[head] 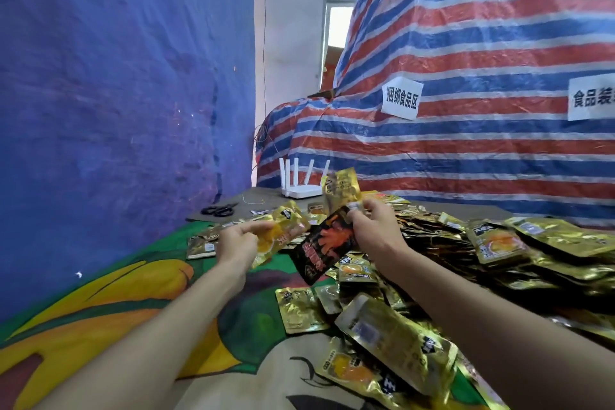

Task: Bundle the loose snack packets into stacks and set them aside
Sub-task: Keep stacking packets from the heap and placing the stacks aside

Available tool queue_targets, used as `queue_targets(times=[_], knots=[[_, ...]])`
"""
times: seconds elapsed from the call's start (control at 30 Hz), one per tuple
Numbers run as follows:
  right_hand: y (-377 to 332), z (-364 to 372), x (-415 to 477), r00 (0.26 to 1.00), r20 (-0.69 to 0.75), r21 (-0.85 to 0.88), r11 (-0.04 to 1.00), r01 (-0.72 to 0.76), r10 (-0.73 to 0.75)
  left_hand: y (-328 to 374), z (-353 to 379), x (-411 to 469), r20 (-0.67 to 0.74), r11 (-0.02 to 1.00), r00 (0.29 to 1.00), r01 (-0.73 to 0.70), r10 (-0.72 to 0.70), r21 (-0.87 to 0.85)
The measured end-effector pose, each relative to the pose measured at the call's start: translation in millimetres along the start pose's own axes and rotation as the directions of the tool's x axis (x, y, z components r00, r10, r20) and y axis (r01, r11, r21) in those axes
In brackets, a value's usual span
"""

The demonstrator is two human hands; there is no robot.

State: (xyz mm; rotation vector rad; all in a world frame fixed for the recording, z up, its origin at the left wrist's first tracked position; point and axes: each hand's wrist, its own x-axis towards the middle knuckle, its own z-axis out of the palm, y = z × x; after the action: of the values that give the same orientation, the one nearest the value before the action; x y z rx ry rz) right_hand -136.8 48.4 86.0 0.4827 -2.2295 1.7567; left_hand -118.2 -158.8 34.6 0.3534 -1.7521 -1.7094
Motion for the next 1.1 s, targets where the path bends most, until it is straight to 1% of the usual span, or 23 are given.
queue_targets(times=[0.07,0.13,0.17,0.23,0.3,0.37,0.43,0.5,0.57,0.7,0.77,0.8,0.83,0.9,0.93,0.97,1.0,1.03,1.07,1.1], knots=[[-2.3,-1.5,-9.3,0.996,0.045,0.074,0.994,-0.078,0.074,7.5,4.8,-16.2,0.123,0.999,0.992,-0.015,0.01,0.036],[-2.5,-0.7,-18.5,0.99,0.07,0.084,0.988,-0.127,0.122,14.5,8.0,-32.1,0.266,0.999,0.964,-0.019,0.009,0.036],[-1.5,0.5,-21.7,0.988,0.075,0.075,0.988,-0.138,0.132,16.2,9.3,-37.1,0.35,0.999,0.937,-0.014,0.0,0.037],[0.2,3.0,-25.6,0.987,0.068,0.049,0.988,-0.146,0.142,17.5,11.4,-43.1,0.514,0.999,0.857,0.032,-0.048,0.039],[0.9,4.7,-27.2,0.986,0.067,0.031,0.987,-0.155,0.153,14.8,13.7,-44.2,0.602,0.997,0.796,0.02,-0.062,0.077],[2.6,5.7,-26.2,0.983,0.073,0.009,0.986,-0.168,0.167,10.0,15.0,-39.9,0.6,0.991,0.798,-0.031,-0.055,0.132],[4.6,7.1,-21.2,0.98,0.075,-0.023,0.983,-0.183,0.184,3.3,16.1,-29.7,0.595,0.986,0.801,-0.043,-0.063,0.161],[7.7,9.9,-12.9,0.975,0.074,-0.049,0.977,-0.206,0.209,-1.1,16.7,-20.3,0.596,0.986,0.797,-0.001,-0.099,0.165],[12.5,15.4,-1.6,0.977,0.058,-0.099,0.975,-0.2,0.206,-6.2,17.7,-10.5,0.575,0.989,0.81,0.038,-0.115,0.143],[24.7,23.8,22.8,0.986,0.023,-0.289,0.945,-0.153,0.166,-15.8,14.8,14.8,0.471,0.986,0.871,0.076,-0.138,0.149],[30.5,22.1,33.0,0.984,-0.001,-0.469,0.869,-0.156,0.176,-19.8,9.8,30.6,0.393,0.974,0.91,0.048,-0.134,0.221],[34.4,21.5,37.7,0.985,-0.017,-0.565,0.811,-0.151,0.172,-23.0,6.7,39.5,0.345,0.953,0.93,0.022,-0.131,0.302],[37.6,21.1,40.7,0.987,-0.028,-0.647,0.75,-0.14,0.161,-26.4,2.7,47.9,0.302,0.91,0.943,0.006,-0.143,0.414],[46.7,22.9,47.0,0.988,-0.014,-0.775,0.623,-0.108,0.153,-34.6,-4.7,63.2,0.256,0.79,0.946,-0.002,-0.197,0.613],[51.1,24.5,49.8,0.983,0.02,-0.825,0.558,-0.087,0.184,-38.3,-7.3,67.9,0.23,0.729,0.948,0.005,-0.221,0.684],[55.4,27.0,52.2,0.967,0.066,-0.857,0.51,-0.071,0.247,-42.2,-8.4,71.2,0.194,0.66,0.955,0.003,-0.225,0.751],[60.2,29.7,55.0,0.941,0.113,-0.864,0.499,-0.066,0.319,-46.4,-9.2,73.7,0.159,0.586,0.965,-0.007,-0.209,0.81],[64.2,33.1,57.2,0.91,0.155,-0.855,0.513,-0.071,0.385,-49.5,-8.9,74.1,0.139,0.53,0.971,-0.015,-0.195,0.848],[67.5,36.0,59.1,0.891,0.181,-0.849,0.523,-0.072,0.416,-51.4,-8.2,73.0,0.138,0.508,0.97,-0.017,-0.202,0.861],[68.9,37.9,60.5,0.89,0.194,-0.857,0.512,-0.051,0.412,-51.9,-6.5,70.3,0.146,0.503,0.964,-0.014,-0.224,0.864]])
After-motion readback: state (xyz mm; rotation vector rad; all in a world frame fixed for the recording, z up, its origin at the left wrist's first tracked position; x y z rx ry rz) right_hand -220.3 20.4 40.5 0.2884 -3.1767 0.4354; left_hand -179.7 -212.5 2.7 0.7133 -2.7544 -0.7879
